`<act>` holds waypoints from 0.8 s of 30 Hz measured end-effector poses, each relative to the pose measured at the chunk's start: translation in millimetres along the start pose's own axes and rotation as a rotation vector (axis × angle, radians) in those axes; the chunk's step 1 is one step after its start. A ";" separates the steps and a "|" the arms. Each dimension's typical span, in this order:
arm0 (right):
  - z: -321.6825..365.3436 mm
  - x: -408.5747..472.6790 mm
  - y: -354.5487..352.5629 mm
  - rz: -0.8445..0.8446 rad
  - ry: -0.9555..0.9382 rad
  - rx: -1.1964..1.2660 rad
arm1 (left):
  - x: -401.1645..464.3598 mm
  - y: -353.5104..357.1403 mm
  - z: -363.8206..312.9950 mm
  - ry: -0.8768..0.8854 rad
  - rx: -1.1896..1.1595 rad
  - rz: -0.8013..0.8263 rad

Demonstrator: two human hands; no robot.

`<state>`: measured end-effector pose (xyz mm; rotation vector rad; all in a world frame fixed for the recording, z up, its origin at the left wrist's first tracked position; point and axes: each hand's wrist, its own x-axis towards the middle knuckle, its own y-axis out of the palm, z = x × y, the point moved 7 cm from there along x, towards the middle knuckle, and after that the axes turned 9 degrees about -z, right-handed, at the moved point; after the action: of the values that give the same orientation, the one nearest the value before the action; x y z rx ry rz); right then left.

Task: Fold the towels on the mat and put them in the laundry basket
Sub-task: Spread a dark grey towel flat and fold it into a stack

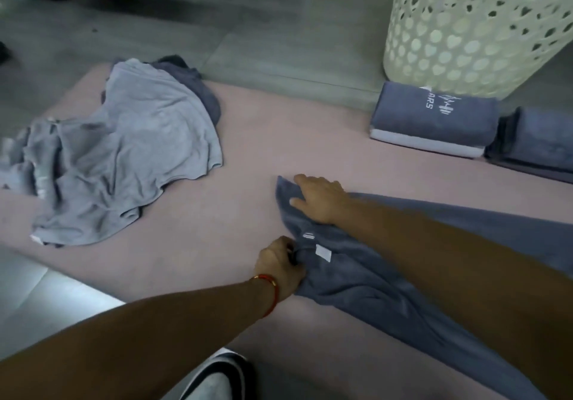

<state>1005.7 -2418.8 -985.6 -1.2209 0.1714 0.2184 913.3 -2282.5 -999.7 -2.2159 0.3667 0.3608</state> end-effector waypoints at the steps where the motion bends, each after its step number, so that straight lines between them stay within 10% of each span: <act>1: 3.5 5.0 1.2 -0.031 0.035 0.032 | -2.0 -1.9 -7.4 0.054 -0.004 -0.017; 18: -35.3 13.8 -115.6 -0.077 0.093 1.012 | -34.3 -42.4 -12.3 0.531 -0.072 -0.236; 24: -51.9 14.1 -116.8 -0.256 0.137 0.580 | -30.5 -67.7 8.3 0.802 0.246 -0.170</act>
<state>1048.8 -2504.8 -900.2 -0.6695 0.1793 -0.1356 910.0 -2230.8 -945.9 -2.0401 0.5969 -0.6567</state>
